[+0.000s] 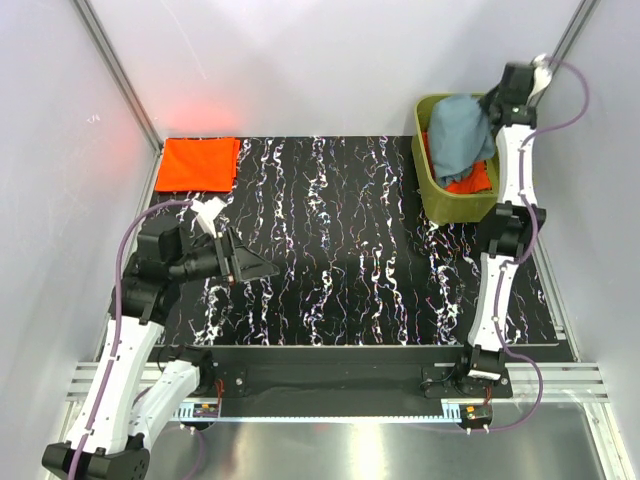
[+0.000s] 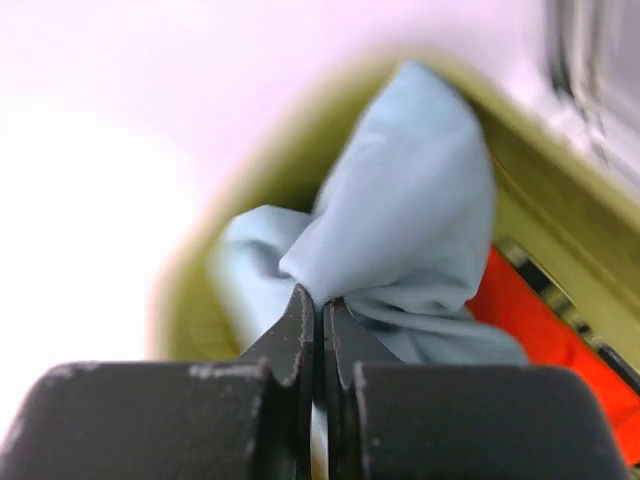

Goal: Fold and stack the t-shirts

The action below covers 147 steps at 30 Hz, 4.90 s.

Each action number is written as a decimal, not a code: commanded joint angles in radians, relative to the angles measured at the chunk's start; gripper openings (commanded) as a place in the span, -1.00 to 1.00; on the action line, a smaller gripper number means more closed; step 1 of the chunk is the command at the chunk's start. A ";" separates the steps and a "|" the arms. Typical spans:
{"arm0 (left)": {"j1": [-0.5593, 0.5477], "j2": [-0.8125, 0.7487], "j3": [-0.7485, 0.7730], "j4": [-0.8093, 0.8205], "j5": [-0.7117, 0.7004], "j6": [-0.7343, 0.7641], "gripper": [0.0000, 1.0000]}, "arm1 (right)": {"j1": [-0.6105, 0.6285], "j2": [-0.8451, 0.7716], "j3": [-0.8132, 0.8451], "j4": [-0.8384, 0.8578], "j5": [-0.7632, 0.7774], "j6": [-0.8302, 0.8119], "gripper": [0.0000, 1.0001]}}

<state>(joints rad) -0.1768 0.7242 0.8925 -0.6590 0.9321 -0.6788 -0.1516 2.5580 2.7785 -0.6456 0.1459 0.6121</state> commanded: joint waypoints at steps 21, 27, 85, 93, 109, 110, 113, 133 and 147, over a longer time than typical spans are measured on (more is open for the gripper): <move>-0.001 -0.066 0.174 -0.028 -0.305 -0.084 0.68 | 0.555 -1.159 -1.014 0.181 -0.252 0.159 -0.70; -0.003 -0.088 0.131 -0.212 -0.512 -0.065 0.89 | 0.604 -1.378 -1.614 0.181 -0.480 0.215 0.81; -0.773 1.316 0.826 -0.146 -1.082 0.286 -0.96 | 0.276 -1.486 -1.892 -0.007 -0.320 -0.078 0.83; -0.754 1.086 0.731 -0.139 -1.049 0.274 -1.00 | 0.369 -1.305 -1.966 0.230 -0.556 -0.106 0.89; -0.721 0.922 0.649 -0.139 -0.989 0.226 -0.98 | 0.454 -1.064 -1.922 0.494 -0.594 -0.048 -0.02; -0.719 0.919 0.649 -0.140 -0.984 0.226 -0.98 | 0.454 -1.076 -1.929 0.504 -0.603 -0.040 -0.23; -0.710 0.897 0.645 -0.139 -0.974 0.226 -0.98 | 0.454 -1.124 -1.927 0.482 -0.597 -0.008 -1.00; -0.688 0.483 0.498 -0.077 -0.965 0.029 -0.69 | 0.494 -1.307 -1.231 0.102 -0.408 -0.147 -1.00; -0.578 0.000 0.189 -0.442 -1.291 -0.231 0.82 | 0.715 -0.924 -1.031 -0.251 -0.267 -0.173 0.92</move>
<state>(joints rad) -0.7544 0.7647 1.0393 -1.0206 -0.2436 -0.8715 0.5625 1.8381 1.7908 -0.7757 -0.2485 0.4938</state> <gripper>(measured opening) 0.877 0.926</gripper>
